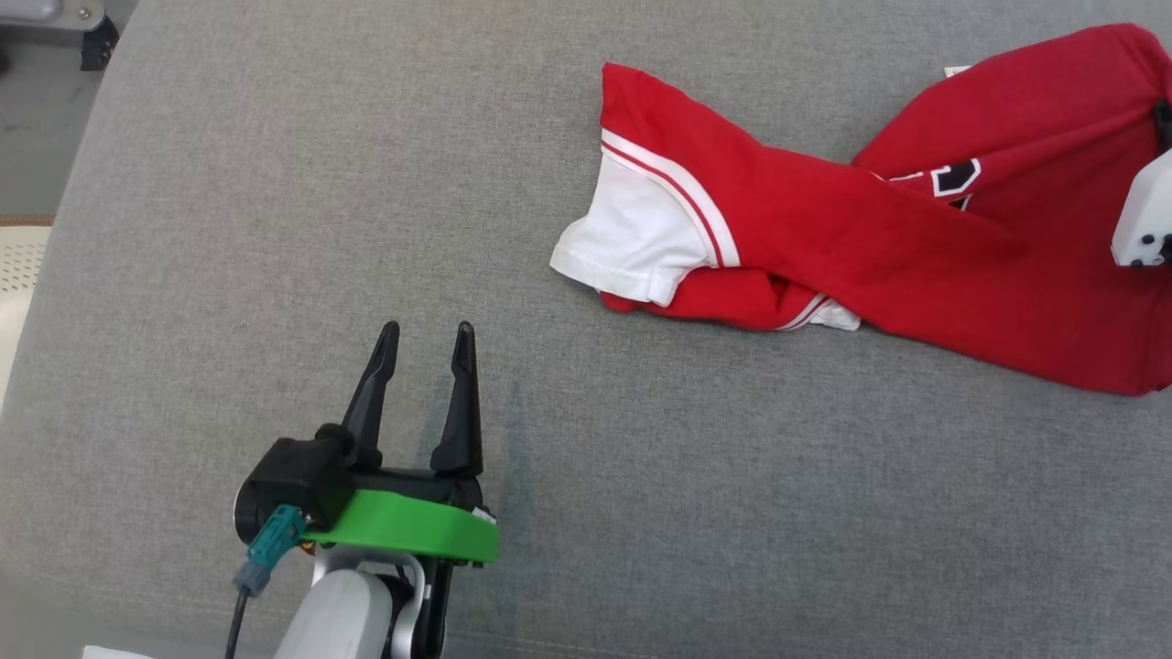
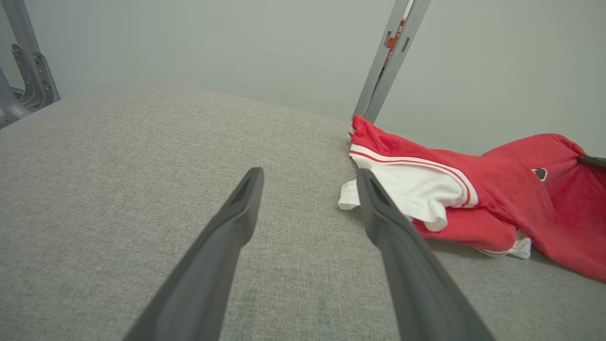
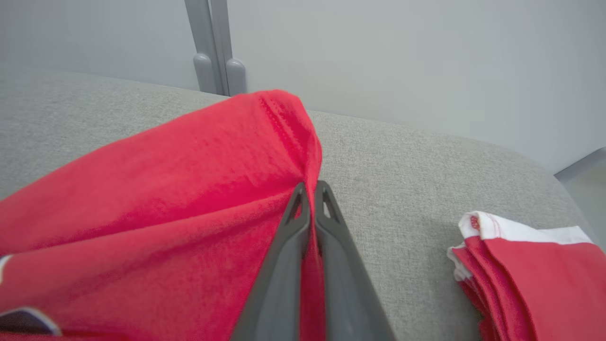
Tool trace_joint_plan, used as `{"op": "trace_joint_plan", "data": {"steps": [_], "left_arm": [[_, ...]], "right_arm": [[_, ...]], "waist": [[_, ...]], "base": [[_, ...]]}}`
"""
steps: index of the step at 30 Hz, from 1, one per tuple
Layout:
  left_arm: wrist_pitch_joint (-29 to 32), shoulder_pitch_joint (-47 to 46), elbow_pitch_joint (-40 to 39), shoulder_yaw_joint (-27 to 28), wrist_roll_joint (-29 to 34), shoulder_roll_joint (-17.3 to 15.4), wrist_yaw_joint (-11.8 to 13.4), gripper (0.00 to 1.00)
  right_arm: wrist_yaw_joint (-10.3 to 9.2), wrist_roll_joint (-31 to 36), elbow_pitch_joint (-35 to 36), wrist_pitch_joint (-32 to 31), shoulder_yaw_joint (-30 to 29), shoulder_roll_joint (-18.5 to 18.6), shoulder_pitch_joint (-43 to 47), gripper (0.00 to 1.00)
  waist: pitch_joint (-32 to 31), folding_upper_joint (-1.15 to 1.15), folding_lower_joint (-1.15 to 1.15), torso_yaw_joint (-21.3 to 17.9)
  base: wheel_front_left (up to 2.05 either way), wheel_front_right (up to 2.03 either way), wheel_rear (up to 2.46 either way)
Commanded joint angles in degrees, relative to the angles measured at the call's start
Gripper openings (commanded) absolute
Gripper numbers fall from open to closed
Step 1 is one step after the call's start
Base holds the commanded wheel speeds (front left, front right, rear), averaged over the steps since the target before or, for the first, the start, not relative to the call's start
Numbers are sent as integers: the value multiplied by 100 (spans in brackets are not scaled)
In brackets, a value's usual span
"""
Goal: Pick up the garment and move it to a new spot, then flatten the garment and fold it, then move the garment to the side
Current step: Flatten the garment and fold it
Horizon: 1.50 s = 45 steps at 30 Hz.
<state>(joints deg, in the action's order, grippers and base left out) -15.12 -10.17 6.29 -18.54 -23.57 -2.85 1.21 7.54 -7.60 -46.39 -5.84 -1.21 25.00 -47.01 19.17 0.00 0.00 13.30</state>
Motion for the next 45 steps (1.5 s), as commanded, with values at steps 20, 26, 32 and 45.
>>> {"op": "trace_joint_plan", "data": {"steps": [20, 26, 32, 45], "left_arm": [[-1, 86, 523, -60, 150, -11, -101, 100], [-2, -141, 967, -150, 217, -11, -183, 100], [-2, -522, 1343, -409, 275, -14, -294, 100], [-2, -1460, 2637, -462, 325, -22, -151, 100]], "right_arm": [[-11, 146, -409, 1725, 13, -488, 276, 100], [-11, -260, 497, 1954, 309, -854, 1190, 100], [-11, -484, 1414, 1965, 350, -1267, 2149, 100], [-10, -384, 2331, 1816, 164, -1682, 2824, 100]], "waist": [[-705, 0, 0, -596], [-813, 0, 0, -1008], [-660, 0, 0, -1396], [-314, 0, 0, -2028]], "base": [[0, 0, 0], [0, 0, 0], [0, 0, 0], [0, 0, 0]]}}
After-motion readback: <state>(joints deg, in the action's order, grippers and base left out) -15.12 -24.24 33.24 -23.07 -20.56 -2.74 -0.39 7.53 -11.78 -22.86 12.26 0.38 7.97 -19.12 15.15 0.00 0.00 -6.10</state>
